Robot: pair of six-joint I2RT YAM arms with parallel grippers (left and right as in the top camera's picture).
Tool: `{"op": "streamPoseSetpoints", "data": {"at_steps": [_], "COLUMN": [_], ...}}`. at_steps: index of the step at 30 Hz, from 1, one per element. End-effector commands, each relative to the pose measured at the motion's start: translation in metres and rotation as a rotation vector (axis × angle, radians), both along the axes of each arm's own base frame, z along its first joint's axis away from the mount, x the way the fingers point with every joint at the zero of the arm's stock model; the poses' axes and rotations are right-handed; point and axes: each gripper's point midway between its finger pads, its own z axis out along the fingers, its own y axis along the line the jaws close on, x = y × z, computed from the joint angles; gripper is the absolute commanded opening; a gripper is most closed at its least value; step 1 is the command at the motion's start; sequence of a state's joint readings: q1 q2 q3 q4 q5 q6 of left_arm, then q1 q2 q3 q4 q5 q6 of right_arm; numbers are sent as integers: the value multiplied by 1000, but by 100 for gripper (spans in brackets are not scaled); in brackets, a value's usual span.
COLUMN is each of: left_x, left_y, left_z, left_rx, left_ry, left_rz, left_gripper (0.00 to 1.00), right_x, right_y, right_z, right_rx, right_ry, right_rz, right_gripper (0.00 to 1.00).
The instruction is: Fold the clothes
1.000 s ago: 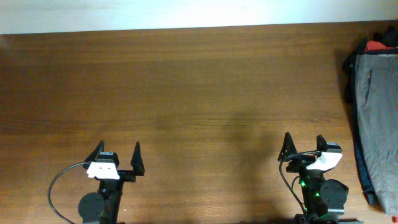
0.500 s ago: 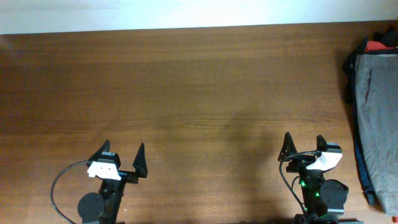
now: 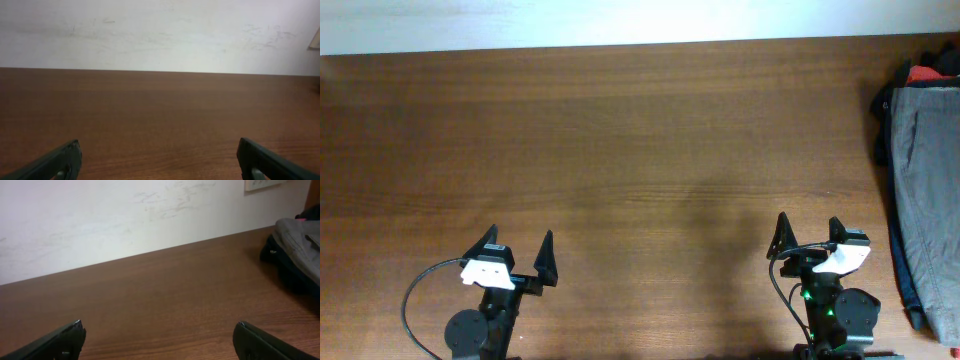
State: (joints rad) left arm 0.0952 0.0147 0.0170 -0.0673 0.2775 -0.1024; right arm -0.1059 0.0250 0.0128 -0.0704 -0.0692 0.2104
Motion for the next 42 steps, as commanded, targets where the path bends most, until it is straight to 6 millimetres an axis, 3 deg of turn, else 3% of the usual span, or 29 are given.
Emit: {"op": "streamPoseSetpoints", "data": {"at_steps": [1, 32, 35, 38, 42], "left_x": [-2, -2, -2, -2, -2], "left_y": [-4, -4, -4, -4, -4], "left_z": [1, 1, 1, 1, 1], "left_rx": [-15, -15, -15, -15, -15], "left_ry": [6, 6, 5, 5, 6], "left_rz": [-24, -24, -24, -24, -24], "left_gripper": [99, 99, 99, 99, 99], "right_x": [0, 0, -1, -11, -17], "right_y": [0, 1, 26, 67, 82], "right_z": [-2, 0, 0, 5, 7], "right_rx": [4, 8, 117, 298, 336], "right_ry": [-1, -9, -5, 19, 31], "right_rz": [-1, 3, 143, 377, 467], "right_gripper": [99, 99, 99, 99, 99]}}
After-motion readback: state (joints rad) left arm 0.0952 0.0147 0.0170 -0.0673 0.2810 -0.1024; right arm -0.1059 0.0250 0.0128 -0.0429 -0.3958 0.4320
